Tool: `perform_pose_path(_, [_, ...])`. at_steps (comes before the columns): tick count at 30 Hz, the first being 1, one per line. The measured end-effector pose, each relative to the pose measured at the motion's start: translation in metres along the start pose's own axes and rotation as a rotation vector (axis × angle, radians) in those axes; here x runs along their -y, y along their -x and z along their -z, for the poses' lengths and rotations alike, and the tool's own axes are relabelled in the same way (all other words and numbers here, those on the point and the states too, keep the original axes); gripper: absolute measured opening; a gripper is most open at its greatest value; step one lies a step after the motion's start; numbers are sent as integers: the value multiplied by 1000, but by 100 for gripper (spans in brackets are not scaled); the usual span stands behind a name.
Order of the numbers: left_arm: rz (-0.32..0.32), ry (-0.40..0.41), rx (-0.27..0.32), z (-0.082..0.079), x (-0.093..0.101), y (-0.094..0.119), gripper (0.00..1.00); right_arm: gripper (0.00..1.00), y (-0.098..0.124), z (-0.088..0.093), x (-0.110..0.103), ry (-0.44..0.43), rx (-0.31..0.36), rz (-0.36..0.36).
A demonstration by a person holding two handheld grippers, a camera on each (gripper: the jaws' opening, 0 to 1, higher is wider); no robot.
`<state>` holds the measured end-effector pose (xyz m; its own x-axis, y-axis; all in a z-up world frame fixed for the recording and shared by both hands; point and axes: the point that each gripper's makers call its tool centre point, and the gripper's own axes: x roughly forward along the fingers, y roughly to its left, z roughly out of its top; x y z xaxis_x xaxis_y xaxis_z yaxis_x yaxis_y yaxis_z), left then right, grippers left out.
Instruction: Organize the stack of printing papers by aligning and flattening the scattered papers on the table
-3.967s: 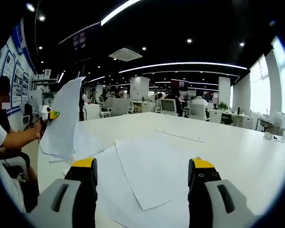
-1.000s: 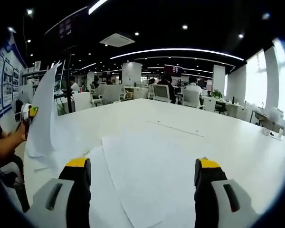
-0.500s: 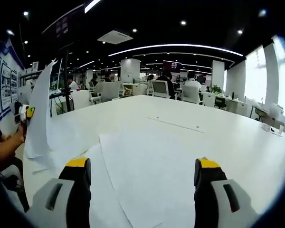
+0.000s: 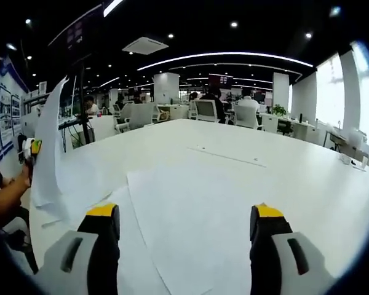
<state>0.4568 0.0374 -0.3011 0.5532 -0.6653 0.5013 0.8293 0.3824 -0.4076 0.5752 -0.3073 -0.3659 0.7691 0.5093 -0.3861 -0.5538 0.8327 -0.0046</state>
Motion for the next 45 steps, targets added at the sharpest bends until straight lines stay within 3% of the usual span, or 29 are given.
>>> perform_pose_path(17, [-1,-6,1,-1,-1,1,6,83,-12,18,7,-5,-60,1])
perform_pose_path(21, [-5,-7,-4,1,-1,1,6,83,-14,18,11,-23,-49,3])
perform_pose_path(29, [-3,-4,-1,0,0,1,6,84,-19,32,3,-2,-89,-21])
perform_pose_path(45, [-9,5,-5,1,-2,1,6,84,-23,40,2,27,-114,-36])
